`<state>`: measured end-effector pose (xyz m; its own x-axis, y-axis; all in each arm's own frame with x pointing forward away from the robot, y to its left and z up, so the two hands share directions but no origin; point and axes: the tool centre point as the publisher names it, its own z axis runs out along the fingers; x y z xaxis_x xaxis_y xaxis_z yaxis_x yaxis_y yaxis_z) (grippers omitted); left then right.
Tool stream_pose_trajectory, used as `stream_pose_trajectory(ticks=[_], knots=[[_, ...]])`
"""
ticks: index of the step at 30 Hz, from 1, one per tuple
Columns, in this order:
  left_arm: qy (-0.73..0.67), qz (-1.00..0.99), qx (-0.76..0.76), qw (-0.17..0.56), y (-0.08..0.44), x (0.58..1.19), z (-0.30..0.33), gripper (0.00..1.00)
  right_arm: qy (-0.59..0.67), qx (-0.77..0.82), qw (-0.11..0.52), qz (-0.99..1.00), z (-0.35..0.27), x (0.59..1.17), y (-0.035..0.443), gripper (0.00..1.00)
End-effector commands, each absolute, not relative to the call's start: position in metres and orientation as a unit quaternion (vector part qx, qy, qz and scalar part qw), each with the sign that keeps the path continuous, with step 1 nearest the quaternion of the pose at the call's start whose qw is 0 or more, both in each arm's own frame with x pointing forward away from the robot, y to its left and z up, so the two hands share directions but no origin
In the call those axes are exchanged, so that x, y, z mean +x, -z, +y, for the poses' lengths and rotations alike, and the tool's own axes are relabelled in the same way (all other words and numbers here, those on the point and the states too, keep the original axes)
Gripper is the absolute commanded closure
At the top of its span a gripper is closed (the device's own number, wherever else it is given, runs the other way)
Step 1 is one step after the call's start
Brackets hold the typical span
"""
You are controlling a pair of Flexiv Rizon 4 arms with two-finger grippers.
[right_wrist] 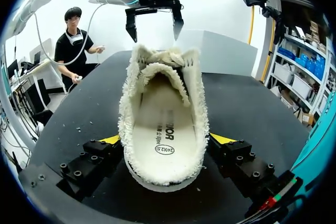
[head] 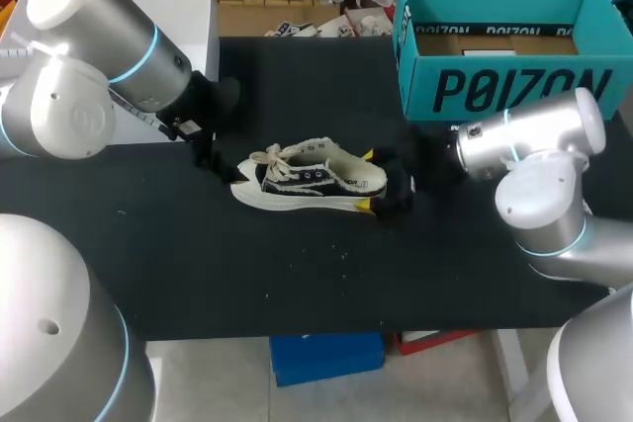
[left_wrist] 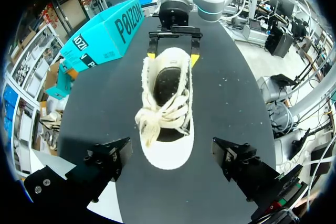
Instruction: Take the shoe out of the shoebox, open the shoe tongue, remove and reinsert the insole, then place the shoe into the shoebox
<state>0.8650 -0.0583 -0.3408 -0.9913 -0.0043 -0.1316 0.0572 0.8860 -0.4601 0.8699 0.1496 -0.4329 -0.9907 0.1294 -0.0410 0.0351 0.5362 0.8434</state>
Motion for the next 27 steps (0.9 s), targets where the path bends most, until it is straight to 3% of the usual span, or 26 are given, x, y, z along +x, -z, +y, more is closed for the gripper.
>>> stream_pose_trajectory(ticks=[1,3,4,5,18,27], knots=[[0.240,0.968,0.015,0.066,0.342,0.865,-0.058,0.00,-0.481,0.048,0.050,0.874,0.152,0.872,0.438,0.00],[0.240,0.968,0.015,0.066,0.342,0.865,-0.058,0.00,-0.475,0.042,0.041,0.878,0.153,0.872,0.440,0.00],[0.240,0.968,0.015,0.066,0.342,0.865,-0.058,0.00,-0.466,0.046,0.042,0.883,0.153,0.872,0.441,0.44],[0.240,0.968,0.015,0.066,0.342,0.865,-0.058,0.00,-0.469,0.046,0.042,0.881,0.152,0.872,0.442,1.00],[0.234,0.970,0.012,0.062,0.339,0.864,-0.064,0.00,-0.469,0.046,0.042,0.881,0.152,0.872,0.442,1.00],[0.195,0.973,-0.121,0.028,0.326,0.864,-0.096,0.00,-0.469,0.046,0.042,0.881,0.152,0.872,0.442,1.00]])
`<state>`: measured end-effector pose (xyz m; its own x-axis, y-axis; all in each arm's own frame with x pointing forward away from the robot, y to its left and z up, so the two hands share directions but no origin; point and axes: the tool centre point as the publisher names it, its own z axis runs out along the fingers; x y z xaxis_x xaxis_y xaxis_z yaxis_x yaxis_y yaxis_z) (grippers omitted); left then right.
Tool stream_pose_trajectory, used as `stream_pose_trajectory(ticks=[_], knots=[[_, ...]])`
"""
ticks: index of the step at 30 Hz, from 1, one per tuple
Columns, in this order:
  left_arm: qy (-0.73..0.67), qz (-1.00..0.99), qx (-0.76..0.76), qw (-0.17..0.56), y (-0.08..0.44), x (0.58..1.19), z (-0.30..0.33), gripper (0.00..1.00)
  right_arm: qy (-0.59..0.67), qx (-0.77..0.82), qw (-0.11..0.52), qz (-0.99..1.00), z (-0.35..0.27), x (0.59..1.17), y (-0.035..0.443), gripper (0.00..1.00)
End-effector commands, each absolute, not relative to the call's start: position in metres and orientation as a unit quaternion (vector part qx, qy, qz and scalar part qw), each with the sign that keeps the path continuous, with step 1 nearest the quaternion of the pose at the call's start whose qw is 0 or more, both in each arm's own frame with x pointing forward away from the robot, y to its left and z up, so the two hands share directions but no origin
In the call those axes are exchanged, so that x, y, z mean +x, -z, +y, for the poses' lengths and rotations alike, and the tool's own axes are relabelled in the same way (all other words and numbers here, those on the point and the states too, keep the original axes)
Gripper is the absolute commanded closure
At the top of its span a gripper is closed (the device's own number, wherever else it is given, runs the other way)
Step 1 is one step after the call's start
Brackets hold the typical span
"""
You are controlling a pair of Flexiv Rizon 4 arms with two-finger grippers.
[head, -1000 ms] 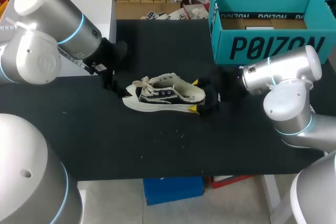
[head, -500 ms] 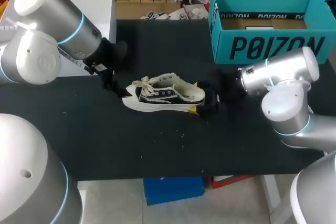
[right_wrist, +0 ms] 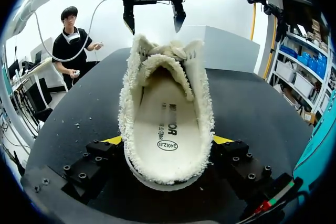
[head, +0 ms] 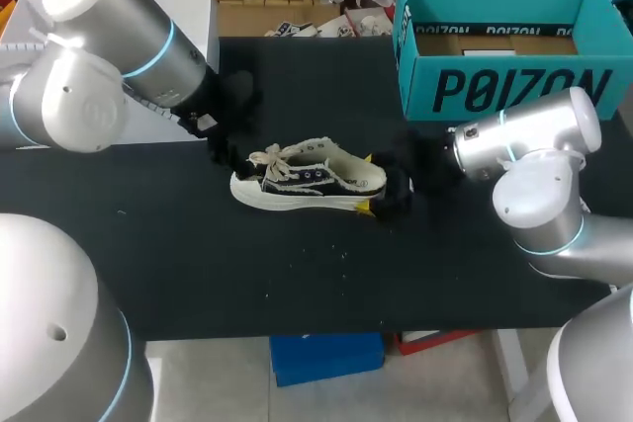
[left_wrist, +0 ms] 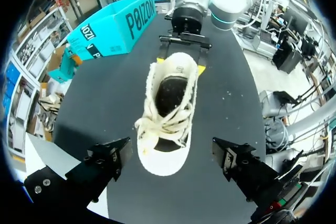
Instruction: Take the shoe out of the shoebox, open the shoe tongue, remove and reinsert the insole, then place the shoe into the shoebox
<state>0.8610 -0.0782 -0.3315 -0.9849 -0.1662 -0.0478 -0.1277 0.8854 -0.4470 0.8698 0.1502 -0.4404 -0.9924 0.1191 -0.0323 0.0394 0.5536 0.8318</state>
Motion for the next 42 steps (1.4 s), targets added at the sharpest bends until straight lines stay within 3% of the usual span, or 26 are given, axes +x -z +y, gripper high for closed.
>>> stream_pose_trajectory(ticks=[1,19,26,35,42], knots=[[0.184,0.972,-0.145,0.029,0.324,0.863,-0.098,0.00,-0.469,0.046,0.042,0.881,0.152,0.872,0.442,1.00],[0.180,0.971,-0.155,0.032,0.321,0.863,-0.101,0.00,-0.469,0.046,0.042,0.881,0.152,0.872,0.442,1.00],[0.229,0.926,-0.299,0.019,0.324,0.883,-0.115,0.00,-0.469,0.046,0.042,0.881,0.152,0.872,0.442,1.00],[0.218,0.839,-0.494,-0.066,0.308,0.890,-0.124,0.00,-0.469,0.046,0.042,0.881,0.152,0.872,0.442,1.00],[0.220,0.829,-0.509,-0.072,0.304,0.891,-0.124,0.00,-0.469,0.046,0.042,0.881,0.152,0.872,0.442,1.00]])
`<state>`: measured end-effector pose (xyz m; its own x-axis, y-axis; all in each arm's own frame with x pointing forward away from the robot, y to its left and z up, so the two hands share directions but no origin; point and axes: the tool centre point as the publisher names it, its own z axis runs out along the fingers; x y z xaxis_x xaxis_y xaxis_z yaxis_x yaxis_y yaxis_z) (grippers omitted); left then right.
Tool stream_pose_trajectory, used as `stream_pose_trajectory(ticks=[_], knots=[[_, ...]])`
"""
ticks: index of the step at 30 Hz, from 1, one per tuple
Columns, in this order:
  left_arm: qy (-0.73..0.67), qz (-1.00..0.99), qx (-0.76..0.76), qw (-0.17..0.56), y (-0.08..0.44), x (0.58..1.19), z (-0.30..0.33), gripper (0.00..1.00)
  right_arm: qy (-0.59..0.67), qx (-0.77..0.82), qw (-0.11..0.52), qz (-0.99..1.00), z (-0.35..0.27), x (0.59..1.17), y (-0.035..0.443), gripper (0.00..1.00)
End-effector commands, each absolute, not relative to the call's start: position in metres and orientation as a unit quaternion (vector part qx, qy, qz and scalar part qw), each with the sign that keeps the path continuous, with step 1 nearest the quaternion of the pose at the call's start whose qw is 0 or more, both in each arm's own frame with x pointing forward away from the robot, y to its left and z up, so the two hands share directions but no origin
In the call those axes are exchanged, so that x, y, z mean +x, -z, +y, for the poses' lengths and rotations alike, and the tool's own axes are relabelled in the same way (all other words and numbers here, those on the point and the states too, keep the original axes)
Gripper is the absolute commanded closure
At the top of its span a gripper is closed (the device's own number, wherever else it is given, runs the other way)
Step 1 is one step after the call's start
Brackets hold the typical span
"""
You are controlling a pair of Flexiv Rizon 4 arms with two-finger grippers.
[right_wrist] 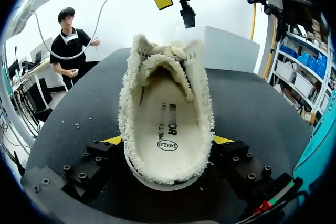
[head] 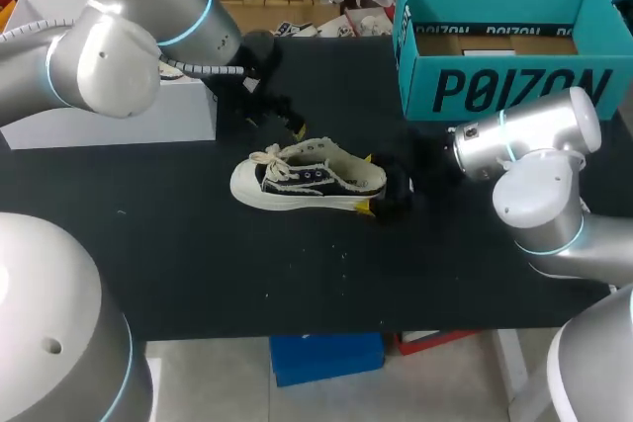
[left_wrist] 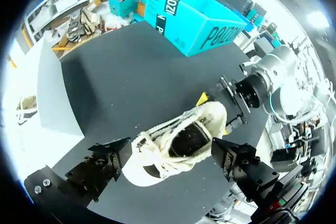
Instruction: Take the shoe out of the shoebox, open the shoe tongue, remove and reinsert the insole, then place the shoe into the shoebox
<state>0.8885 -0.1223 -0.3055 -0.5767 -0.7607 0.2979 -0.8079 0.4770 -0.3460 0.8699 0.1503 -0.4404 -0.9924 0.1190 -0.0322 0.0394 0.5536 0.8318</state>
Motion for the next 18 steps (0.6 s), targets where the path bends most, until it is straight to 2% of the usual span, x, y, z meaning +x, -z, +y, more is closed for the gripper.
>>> stream_pose_trajectory(ticks=[1,7,13,18], knots=[[-0.220,-0.829,0.509,0.072,0.304,0.891,-0.124,0.00,-0.469,0.046,0.042,0.881,0.152,0.872,0.442,1.00],[-0.220,-0.829,0.509,0.072,0.304,0.891,-0.124,0.00,-0.469,0.046,0.042,0.881,0.152,0.872,0.442,1.00],[-0.151,-0.818,0.535,0.151,0.299,0.893,-0.130,0.00,-0.469,0.046,0.042,0.881,0.152,0.872,0.442,1.00],[-0.085,-0.827,0.538,0.141,0.297,0.891,-0.137,0.00,-0.469,0.046,0.042,0.881,0.152,0.872,0.442,1.00]])
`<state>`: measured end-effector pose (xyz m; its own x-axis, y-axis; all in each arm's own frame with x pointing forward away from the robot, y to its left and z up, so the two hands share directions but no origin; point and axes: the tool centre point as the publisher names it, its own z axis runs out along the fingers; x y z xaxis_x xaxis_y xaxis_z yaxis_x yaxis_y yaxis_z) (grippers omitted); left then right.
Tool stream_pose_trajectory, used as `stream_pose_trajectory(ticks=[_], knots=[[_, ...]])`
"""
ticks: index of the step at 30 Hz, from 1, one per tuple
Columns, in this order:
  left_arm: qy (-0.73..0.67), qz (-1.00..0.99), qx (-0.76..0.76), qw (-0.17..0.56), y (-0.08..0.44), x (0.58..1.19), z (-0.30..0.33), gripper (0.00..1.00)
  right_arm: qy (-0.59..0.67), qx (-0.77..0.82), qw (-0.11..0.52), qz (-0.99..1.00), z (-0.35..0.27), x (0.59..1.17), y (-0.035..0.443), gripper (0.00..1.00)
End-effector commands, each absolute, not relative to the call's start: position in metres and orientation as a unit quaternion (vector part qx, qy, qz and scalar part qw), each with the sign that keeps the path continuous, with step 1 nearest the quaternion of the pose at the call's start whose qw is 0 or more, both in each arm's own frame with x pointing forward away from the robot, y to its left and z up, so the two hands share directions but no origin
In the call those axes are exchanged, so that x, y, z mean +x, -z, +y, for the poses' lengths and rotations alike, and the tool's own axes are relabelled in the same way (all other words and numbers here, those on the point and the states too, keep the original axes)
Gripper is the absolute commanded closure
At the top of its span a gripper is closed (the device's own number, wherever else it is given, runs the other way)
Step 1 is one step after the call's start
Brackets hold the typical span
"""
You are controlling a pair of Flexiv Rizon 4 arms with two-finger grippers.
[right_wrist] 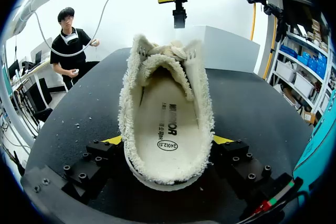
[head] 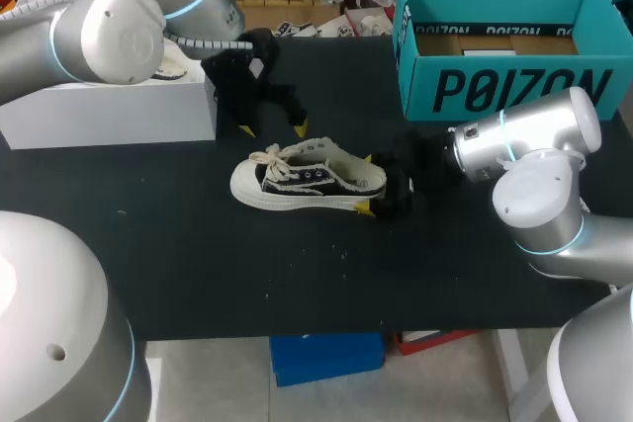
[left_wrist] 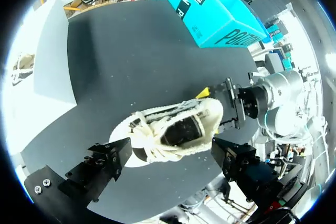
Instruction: Take the shoe out of the shoebox, open the shoe tongue, remove and reinsert the insole, then place the shoe into the shoebox
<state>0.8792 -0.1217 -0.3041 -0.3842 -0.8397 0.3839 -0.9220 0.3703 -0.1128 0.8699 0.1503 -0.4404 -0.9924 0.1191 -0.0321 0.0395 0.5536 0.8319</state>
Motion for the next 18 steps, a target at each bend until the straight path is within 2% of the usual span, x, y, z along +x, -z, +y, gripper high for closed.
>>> stream_pose_trajectory(ticks=[1,16,18], knots=[[-0.075,-0.828,0.537,0.141,0.297,0.890,-0.138,0.00,-0.469,0.046,0.042,0.881,0.152,0.872,0.442,1.00],[-0.051,-0.798,0.597,0.066,0.310,0.887,-0.157,0.00,-0.469,0.046,0.042,0.881,0.152,0.872,0.442,1.00],[-0.047,-0.796,0.599,0.076,0.314,0.884,-0.161,0.00,-0.469,0.046,0.042,0.881,0.152,0.872,0.442,1.00]])
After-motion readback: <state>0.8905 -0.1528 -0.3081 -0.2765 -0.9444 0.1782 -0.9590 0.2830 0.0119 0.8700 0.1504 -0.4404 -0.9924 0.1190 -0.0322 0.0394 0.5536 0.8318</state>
